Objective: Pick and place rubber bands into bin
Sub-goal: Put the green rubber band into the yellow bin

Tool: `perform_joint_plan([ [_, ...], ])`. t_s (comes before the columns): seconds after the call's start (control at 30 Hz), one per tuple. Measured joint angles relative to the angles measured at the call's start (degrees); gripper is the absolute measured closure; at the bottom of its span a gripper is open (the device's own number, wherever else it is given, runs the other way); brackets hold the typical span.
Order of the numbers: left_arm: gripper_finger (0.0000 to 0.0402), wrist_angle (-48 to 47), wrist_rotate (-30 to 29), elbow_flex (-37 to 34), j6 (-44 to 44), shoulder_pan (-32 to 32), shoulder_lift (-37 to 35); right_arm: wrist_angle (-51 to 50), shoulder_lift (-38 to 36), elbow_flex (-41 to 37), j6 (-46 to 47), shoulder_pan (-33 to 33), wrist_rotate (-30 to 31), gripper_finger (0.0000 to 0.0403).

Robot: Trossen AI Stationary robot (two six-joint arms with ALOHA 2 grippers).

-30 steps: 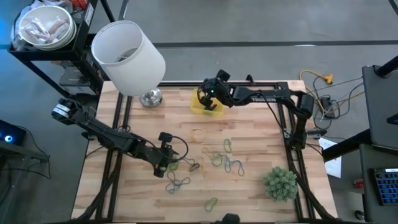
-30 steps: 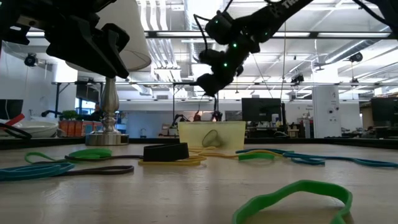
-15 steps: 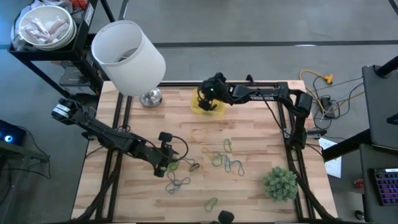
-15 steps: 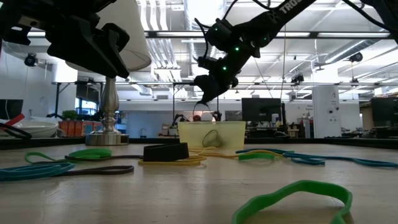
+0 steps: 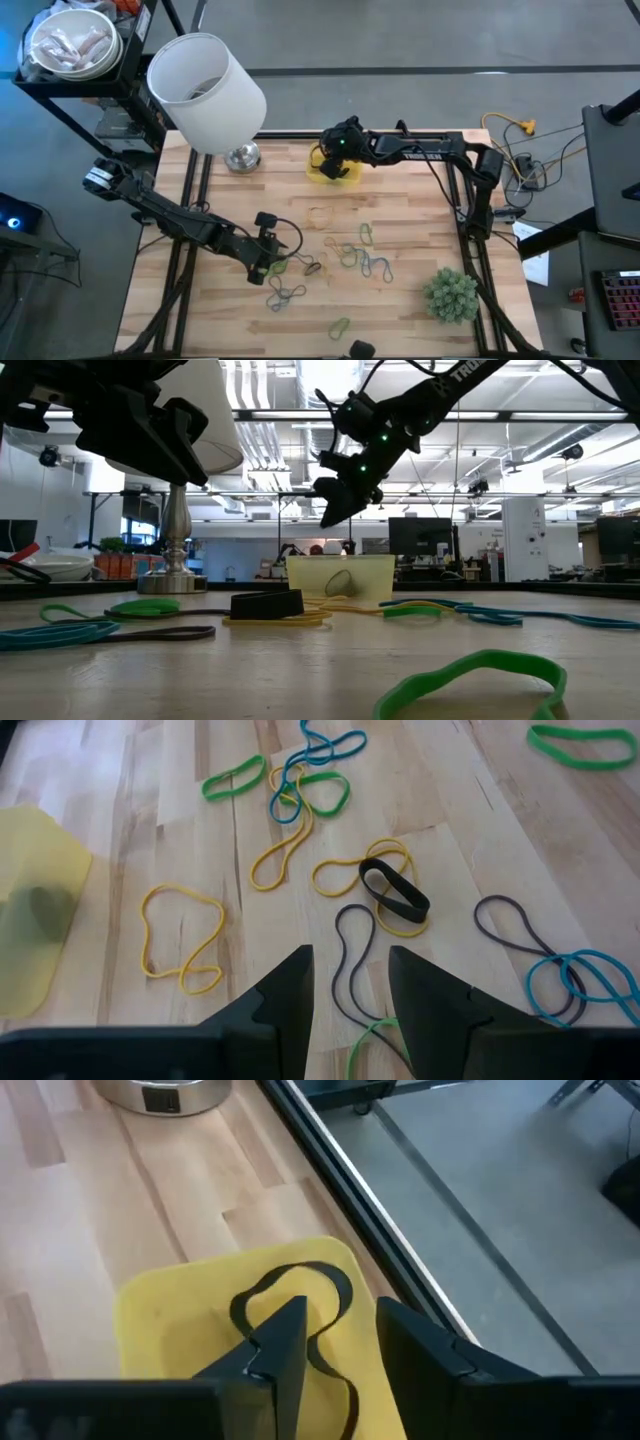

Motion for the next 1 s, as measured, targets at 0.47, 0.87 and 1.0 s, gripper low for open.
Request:
perform_joint_plan([
  [0.47,0.0285,-1.04,0.93,-4.35,-7.85,0.02,0.04,-17.45,-7.63,0.11,-1.12,11.47,-22.72,0.029],
  [0.87,0.0285,-7.45,6.88,-4.52,-18.09,0.07,5.09,-19.47,-8.2,-0.88,-2.63,30.14,-22.48,0.0311],
  [1.0,0.0285,-7.41,8.22,-4.52,-18.09,0.09,7.54,-19.28,-8.18,-1.28,-2.65,35.42,-22.44,0.032],
])
